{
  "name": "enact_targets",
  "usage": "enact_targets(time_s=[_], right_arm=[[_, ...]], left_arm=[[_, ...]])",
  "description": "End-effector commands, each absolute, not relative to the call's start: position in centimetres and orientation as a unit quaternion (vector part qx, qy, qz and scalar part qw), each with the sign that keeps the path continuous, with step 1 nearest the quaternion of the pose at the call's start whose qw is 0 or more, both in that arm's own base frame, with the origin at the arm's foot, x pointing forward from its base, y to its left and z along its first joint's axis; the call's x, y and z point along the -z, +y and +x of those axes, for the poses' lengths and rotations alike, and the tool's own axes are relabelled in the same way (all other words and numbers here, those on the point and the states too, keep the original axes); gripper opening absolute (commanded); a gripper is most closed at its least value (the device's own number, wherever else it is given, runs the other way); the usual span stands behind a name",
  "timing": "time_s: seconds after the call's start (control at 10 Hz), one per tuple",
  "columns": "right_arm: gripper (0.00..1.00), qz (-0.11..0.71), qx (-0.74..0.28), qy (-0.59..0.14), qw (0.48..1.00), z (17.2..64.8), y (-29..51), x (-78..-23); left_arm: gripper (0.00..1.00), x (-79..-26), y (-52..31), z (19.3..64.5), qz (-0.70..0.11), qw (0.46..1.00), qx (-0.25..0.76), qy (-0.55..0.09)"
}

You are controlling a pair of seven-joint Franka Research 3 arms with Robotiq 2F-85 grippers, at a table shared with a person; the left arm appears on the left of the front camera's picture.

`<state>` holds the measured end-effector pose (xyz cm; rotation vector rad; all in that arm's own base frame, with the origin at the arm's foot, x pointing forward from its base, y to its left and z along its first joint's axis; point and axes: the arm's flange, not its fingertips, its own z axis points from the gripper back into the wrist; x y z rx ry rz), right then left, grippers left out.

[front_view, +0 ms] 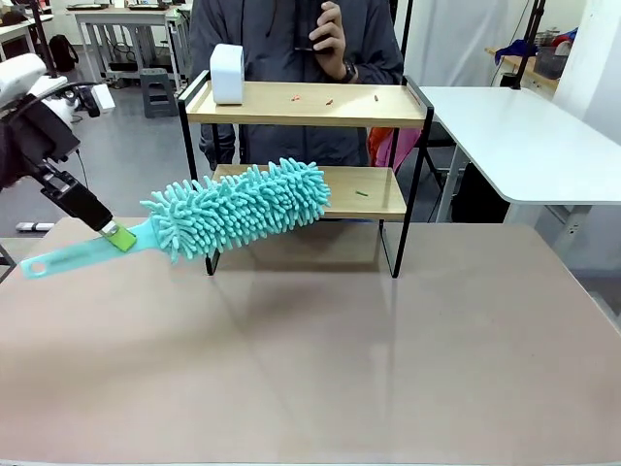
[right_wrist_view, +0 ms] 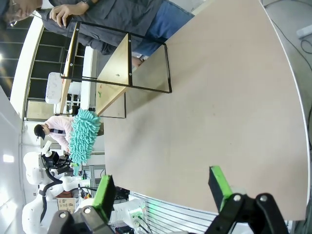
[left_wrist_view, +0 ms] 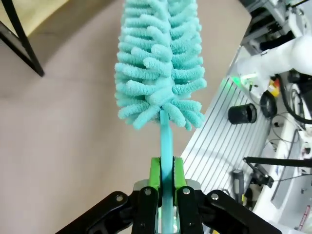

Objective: Clean the shelf.
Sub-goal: Clean the specific tier of the Shelf with the Duster once objects are removed.

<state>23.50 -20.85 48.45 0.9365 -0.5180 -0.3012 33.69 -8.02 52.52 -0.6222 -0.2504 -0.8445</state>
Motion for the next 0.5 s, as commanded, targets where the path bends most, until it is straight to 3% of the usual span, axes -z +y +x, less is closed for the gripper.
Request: enact_targets(time_s=[0.0, 0.4], right_arm=[[1.00, 0.449, 0.134, -0.257, 0.845, 23.7, -20.9, -48.6], [1.00, 0.449, 0.134, -0.257, 0.845, 23.7, -20.9, -48.6]], left_arm=[[0.12, -52.9, -7.4, 33.0, -0.299, 0.849, 0.420, -0.116], [0.12, -52.2, -9.4, 33.3, -0.316, 0.868, 0.351, -0.153]])
